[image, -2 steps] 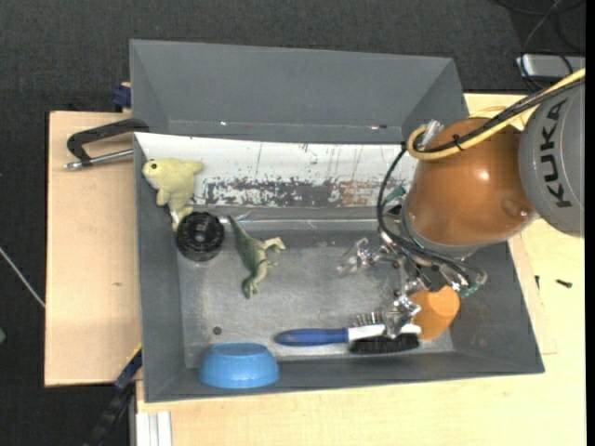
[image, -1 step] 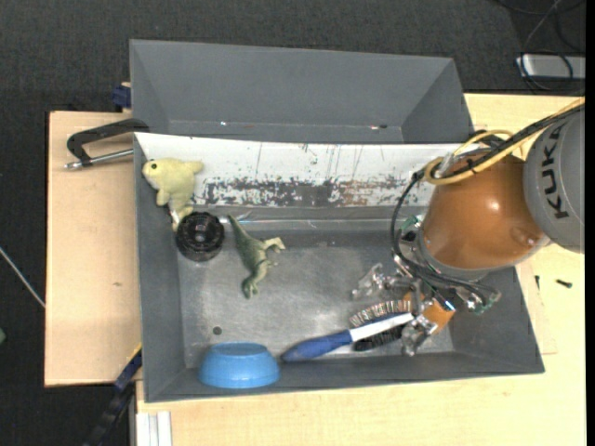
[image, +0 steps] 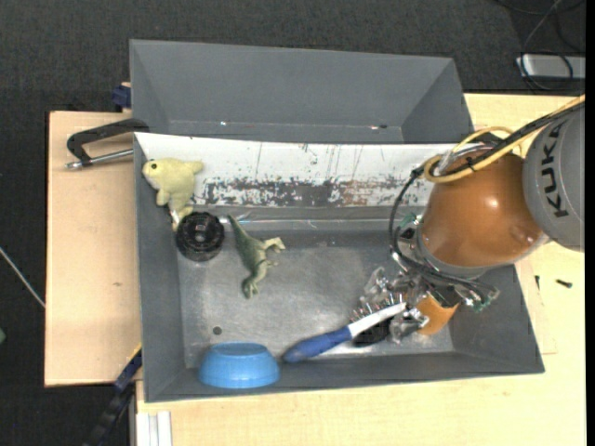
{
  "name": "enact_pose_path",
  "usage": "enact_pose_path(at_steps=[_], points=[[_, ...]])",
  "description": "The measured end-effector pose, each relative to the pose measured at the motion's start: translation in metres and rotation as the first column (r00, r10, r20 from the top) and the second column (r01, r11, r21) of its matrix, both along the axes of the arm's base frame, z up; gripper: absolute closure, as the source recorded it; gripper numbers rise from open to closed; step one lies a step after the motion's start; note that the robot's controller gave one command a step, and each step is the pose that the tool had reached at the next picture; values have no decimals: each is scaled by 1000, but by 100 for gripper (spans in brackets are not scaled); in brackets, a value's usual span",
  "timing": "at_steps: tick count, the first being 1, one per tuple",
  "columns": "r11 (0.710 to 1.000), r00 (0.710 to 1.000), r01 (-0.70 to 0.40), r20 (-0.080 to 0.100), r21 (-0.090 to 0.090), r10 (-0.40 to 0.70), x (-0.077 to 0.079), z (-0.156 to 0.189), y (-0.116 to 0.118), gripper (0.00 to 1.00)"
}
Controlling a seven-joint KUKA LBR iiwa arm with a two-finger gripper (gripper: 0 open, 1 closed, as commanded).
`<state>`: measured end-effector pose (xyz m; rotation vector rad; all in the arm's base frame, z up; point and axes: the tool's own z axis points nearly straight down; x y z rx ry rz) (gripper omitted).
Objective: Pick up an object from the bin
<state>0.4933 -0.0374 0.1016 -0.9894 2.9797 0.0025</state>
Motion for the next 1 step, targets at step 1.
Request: enact_pose_path(at_steps=[1], points=[[995,995,-97,11,-2,97,2,91,12,100]])
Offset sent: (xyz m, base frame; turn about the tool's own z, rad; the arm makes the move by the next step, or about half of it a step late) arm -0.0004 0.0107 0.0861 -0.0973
